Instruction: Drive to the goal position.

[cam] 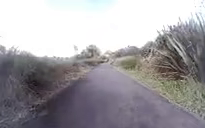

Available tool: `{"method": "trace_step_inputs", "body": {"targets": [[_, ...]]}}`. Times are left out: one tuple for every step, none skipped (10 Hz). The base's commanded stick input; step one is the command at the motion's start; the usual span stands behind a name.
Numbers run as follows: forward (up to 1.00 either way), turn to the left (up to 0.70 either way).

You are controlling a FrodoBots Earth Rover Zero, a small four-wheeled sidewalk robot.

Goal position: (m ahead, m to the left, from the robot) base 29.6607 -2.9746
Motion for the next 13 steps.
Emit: {"method": "trace_step_inputs", "body": {"targets": [[0.85, -0.10], [0.85, -0.22], [0.85, -0.34], [0.85, -0.34], [0.85, -0.34], [0.85, -0.34], [0.85, -0.34], [0.85, -0.34], [0.85, -0.34], [0.85, -0.34], [0.85, -0.34], [0.85, -0.34], [0.85, -0.34]]}}
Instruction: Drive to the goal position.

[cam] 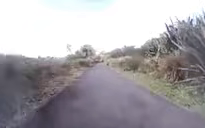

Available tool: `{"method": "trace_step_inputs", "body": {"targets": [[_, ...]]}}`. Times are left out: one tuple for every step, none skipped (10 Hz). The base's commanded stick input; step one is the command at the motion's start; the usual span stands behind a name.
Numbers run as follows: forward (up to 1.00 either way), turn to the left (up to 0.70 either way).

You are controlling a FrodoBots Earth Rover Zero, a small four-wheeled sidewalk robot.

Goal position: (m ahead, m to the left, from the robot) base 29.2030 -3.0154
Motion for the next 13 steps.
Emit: {"method": "trace_step_inputs", "body": {"targets": [[0.85, -0.20], [0.85, -0.02], [0.85, 0.00], [0.85, 0.00], [0.85, 0.00], [0.85, 0.00], [0.85, 0.00], [0.85, 0.00], [0.85, 0.00], [0.85, 0.00], [0.85, 0.00], [0.85, 0.00], [0.85, 0.00]]}}
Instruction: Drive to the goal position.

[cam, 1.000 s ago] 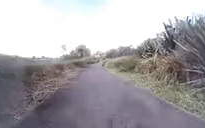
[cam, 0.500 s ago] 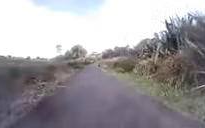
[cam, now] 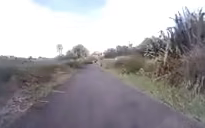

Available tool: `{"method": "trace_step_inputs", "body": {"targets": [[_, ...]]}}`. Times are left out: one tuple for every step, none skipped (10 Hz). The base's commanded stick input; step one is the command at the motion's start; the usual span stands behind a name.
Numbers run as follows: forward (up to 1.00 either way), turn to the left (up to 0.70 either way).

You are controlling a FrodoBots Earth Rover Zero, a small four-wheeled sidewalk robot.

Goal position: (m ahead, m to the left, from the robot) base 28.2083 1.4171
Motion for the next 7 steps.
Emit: {"method": "trace_step_inputs", "body": {"targets": [[0.85, 0.00], [0.85, 0.00], [0.85, 0.00], [0.85, 0.00], [0.85, 0.00], [0.85, 0.00], [0.85, 0.00]]}}
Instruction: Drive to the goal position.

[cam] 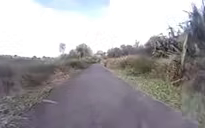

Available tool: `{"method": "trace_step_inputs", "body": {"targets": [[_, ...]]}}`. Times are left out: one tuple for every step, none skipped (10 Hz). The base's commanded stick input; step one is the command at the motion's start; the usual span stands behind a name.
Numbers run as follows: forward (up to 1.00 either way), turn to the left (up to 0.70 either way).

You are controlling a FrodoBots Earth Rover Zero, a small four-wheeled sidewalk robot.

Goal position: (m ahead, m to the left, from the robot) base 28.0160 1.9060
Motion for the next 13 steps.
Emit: {"method": "trace_step_inputs", "body": {"targets": [[0.85, 0.00], [0.85, 0.00], [0.85, 0.00], [0.85, 0.00], [0.85, 0.00], [0.85, 0.00], [0.85, 0.00], [0.85, 0.00], [0.85, 0.00], [0.85, 0.00], [0.85, 0.00], [0.85, 0.00], [0.85, 0.00]]}}
